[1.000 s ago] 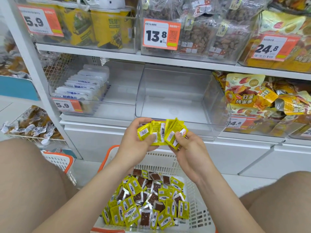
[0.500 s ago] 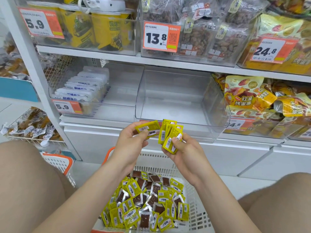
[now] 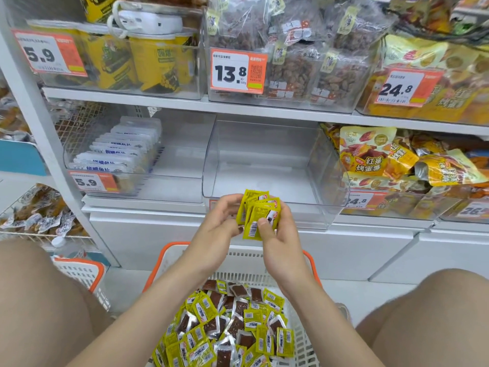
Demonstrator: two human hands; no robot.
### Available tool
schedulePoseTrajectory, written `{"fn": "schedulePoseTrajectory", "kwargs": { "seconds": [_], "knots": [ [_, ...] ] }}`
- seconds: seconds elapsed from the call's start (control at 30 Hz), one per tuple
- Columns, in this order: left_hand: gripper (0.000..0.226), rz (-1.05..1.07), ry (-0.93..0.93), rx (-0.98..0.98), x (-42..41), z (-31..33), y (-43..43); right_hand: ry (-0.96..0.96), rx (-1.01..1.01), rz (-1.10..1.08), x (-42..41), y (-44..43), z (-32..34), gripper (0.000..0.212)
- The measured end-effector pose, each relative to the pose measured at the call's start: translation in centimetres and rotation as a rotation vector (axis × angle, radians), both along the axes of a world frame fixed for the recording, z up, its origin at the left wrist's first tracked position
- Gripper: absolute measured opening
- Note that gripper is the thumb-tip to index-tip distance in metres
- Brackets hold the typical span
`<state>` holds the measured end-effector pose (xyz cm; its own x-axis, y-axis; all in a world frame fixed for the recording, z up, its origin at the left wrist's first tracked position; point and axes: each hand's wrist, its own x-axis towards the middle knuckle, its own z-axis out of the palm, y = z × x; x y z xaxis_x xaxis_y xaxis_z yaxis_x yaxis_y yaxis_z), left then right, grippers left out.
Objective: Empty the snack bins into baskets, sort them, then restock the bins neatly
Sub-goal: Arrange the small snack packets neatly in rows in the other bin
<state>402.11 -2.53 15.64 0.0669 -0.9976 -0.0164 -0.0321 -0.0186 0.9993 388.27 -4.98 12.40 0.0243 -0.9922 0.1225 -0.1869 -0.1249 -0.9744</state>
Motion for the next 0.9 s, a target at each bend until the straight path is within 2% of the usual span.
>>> {"fn": "schedulePoseTrajectory", "kwargs": {
  "seconds": [0.13,0.23,0.33,0.43,0.53,0.63,0.73,0.8,0.9],
  "knots": [
    [0.061,-0.040,0.024,0.035,-1.0,-0.8,0.8,0.172,-0.021,0.212,0.9,1.7,0.1,0.070],
    [0.078,-0.058,0.008,0.070,-1.1,-1.1,0.8,0.293,-0.048,0.230,1.1,2.5,0.1,0.073],
    [0.066,-0.023,-0.021,0.066,-1.3,-1.1,0.8,0.247,-0.058,0.263,0.7,2.5,0.6,0.075],
    [0.060,0.023,-0.025,0.062,-1.2,-0.8,0.2,0.342,-0.105,0.297,0.2,2.4,1.1,0.085],
    [0.045,-0.001,0.189,0.175,0.0,-0.2,-0.6,0.414,-0.198,0.349,-0.7,1.9,2.1,0.090],
    [0.034,-0.160,0.435,0.266,0.5,0.6,-0.5,0.430,-0.312,0.405,-1.6,1.2,2.8,0.108],
    [0.037,-0.330,0.535,0.331,0.9,1.2,-0.3,0.384,-0.360,0.334,-2.3,0.5,3.1,0.091],
    [0.037,-0.437,0.556,0.373,1.2,1.5,-0.3,0.422,-0.373,0.336,-2.5,0.1,3.7,0.079],
    [0.035,-0.472,0.528,0.407,1.6,2.4,-0.7,0.550,-0.438,0.374,-2.4,-0.2,4.9,0.079]
  ]
}}
